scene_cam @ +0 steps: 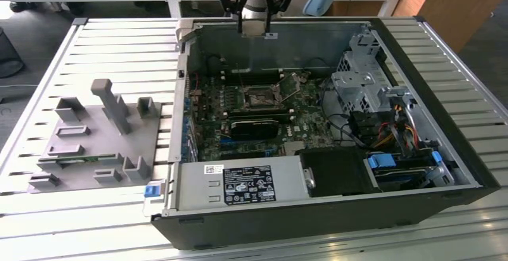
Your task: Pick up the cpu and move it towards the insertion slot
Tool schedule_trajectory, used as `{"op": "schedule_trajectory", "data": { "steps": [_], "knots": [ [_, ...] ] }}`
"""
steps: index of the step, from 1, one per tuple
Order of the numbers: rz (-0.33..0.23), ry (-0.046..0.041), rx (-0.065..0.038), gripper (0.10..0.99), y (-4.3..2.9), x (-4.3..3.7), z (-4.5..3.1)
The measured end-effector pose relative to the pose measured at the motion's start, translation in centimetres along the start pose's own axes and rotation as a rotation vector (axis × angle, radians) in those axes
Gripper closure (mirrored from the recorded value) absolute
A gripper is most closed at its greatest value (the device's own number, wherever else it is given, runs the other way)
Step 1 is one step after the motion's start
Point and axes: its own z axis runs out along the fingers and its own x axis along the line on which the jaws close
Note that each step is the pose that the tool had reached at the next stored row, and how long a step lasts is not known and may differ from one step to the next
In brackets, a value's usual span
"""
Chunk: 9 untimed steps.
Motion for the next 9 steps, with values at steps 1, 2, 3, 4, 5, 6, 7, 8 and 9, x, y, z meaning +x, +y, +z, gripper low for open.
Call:
{"op": "schedule_trajectory", "data": {
  "steps": [1, 2, 3, 4, 5, 6, 7, 8, 9],
  "knots": [
    [0.000, -0.0001, 0.000, 0.545, 0.04, -0.08, 0.00],
    [0.000, -0.0002, 0.000, 0.545, 0.06, -0.20, 0.00],
    [0.000, -0.0002, 0.000, 0.545, 0.08, -0.35, 0.00],
    [0.000, -0.0003, 0.000, 0.545, 0.10, -0.53, 0.01],
    [0.000, -0.0004, -0.001, 0.545, 0.12, -0.71, 0.01],
    [0.000, -0.0004, -0.001, 0.545, 0.13, -0.88, 0.01],
    [0.000, -0.0005, -0.001, 0.545, 0.14, -1.06, 0.01],
    [0.000, -0.0007, -0.001, 0.545, 0.15, -1.25, 0.01],
    [0.000, -0.0010, -0.001, 0.545, 0.16, -1.41, 0.01]
  ]
}}
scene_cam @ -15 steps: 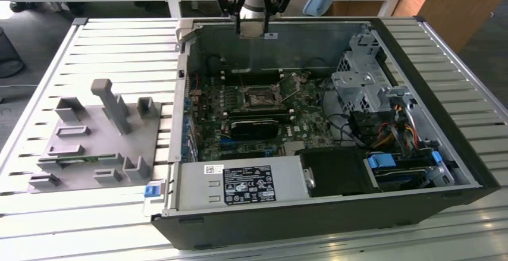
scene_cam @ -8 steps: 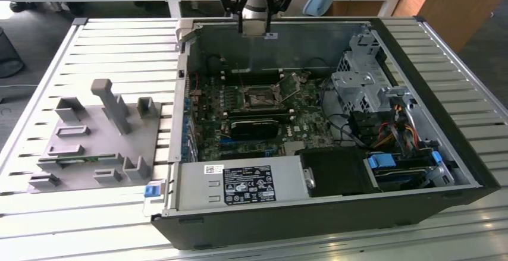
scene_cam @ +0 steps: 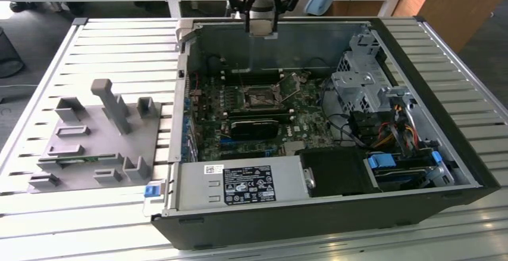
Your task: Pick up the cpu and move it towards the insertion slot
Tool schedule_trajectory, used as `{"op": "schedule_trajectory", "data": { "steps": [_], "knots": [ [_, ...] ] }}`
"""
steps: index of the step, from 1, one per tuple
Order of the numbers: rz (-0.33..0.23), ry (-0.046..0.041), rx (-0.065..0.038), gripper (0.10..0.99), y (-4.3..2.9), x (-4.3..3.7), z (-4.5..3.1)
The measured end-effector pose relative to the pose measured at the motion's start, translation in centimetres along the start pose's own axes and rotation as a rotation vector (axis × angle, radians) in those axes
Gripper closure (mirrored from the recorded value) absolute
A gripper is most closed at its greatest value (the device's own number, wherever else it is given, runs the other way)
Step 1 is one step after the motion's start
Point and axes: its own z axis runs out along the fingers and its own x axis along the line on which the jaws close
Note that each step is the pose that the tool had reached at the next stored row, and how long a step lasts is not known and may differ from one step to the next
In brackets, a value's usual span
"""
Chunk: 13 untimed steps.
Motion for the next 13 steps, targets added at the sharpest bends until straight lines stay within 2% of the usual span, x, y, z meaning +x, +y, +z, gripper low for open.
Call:
{"op": "schedule_trajectory", "data": {
  "steps": [13],
  "knots": [
    [0.000, -0.0069, -0.001, 0.545, 0.09, -2.28, 0.01]
  ]
}}
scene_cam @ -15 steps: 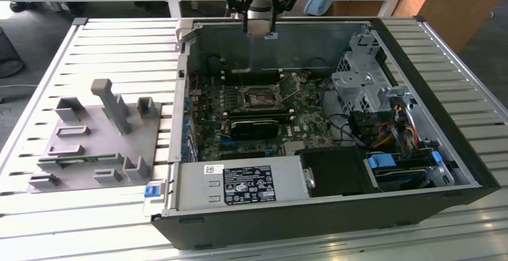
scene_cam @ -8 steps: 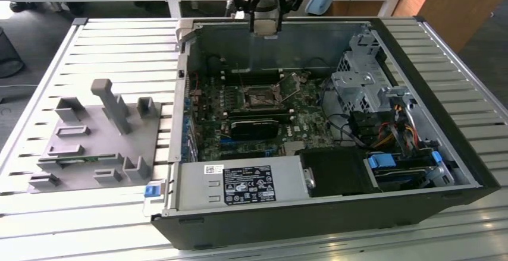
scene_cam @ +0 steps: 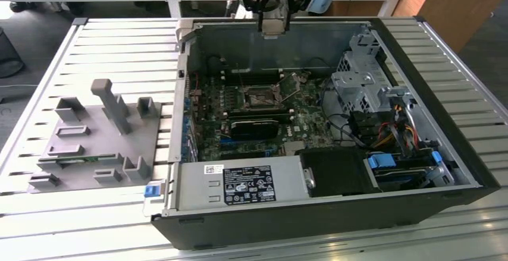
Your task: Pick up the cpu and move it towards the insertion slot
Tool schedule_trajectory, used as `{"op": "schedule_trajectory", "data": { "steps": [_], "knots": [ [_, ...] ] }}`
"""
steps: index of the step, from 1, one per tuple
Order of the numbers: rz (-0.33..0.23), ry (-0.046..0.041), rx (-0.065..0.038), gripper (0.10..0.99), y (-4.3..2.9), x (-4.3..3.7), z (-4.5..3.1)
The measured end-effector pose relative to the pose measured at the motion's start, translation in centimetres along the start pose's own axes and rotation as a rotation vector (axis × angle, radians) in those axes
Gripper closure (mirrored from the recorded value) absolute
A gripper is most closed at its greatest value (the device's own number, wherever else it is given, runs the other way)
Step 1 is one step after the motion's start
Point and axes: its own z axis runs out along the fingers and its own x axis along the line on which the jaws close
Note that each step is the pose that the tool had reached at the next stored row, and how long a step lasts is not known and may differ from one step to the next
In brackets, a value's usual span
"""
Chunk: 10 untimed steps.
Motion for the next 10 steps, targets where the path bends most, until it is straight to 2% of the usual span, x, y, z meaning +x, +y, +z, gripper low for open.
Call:
{"op": "schedule_trajectory", "data": {
  "steps": [3, 10],
  "knots": [
    [0.000, -0.0013, 0.000, 0.545, 0.01, -0.28, 0.01],
    [0.000, -0.0013, 0.000, 0.545, 0.01, -0.32, 0.00]
  ]
}}
